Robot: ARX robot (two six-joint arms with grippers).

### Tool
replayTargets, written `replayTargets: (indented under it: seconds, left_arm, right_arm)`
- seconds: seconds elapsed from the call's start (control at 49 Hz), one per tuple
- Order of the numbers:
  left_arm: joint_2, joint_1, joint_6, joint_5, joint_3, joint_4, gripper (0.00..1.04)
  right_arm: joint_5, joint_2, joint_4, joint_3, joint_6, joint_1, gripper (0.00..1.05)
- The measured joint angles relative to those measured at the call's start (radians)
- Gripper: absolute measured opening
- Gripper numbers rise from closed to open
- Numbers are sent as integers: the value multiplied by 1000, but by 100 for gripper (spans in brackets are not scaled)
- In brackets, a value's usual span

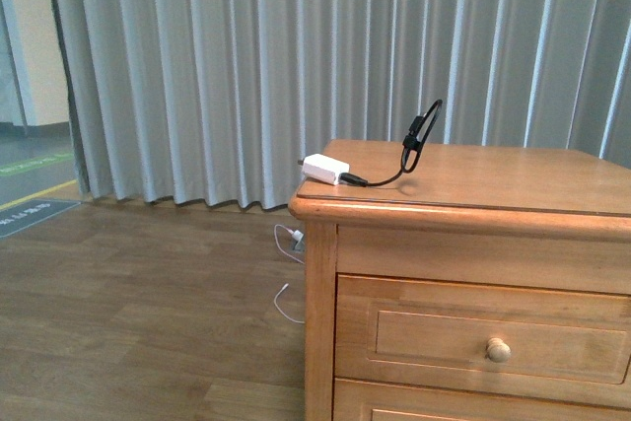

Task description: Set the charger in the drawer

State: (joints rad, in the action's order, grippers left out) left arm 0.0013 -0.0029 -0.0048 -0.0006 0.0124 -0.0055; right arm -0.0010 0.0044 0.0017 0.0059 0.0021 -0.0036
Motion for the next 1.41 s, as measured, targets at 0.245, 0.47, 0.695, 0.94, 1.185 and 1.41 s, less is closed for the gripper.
replayTargets:
  seconds: [0.245, 0.47, 0.695, 0.94, 1.185, 1.41]
  left_arm:
    - [0, 0, 0, 0, 0, 0, 99]
    - [0, 0, 0, 0, 0, 0, 99]
    - [0, 0, 0, 0, 0, 0, 99]
    - [0, 0, 0, 0, 0, 0, 99]
    - [0, 0, 0, 0, 0, 0, 99]
    - [0, 0, 0, 0, 0, 0, 99]
  right_arm:
    - [0, 0, 0, 0, 0, 0, 97]
    - [0, 0, 0, 0, 0, 0, 97]
    - [0, 0, 0, 0, 0, 0, 97]
    - [0, 0, 0, 0, 0, 0, 97]
    - [0, 0, 0, 0, 0, 0, 97]
    - [-71, 338, 27, 72, 24, 68, 97]
